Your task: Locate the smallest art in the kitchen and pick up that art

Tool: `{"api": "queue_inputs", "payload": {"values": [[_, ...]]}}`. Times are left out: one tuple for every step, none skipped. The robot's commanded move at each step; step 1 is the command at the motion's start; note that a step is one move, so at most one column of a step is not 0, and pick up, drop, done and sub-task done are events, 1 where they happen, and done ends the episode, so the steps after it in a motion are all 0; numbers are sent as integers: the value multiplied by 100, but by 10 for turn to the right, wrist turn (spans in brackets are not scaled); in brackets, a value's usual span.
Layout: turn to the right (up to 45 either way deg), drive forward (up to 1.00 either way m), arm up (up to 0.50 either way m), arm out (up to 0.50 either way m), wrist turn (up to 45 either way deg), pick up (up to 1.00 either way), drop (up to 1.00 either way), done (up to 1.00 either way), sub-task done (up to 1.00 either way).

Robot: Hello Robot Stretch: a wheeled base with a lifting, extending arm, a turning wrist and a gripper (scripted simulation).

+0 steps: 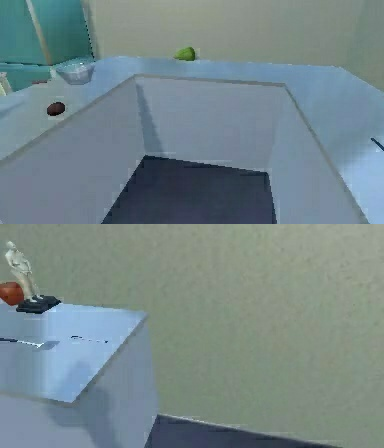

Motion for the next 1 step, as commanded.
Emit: {"api": "queue_inputs", "payload": {"values": [[0, 55, 0, 0, 0, 0, 0, 0, 0]]}}
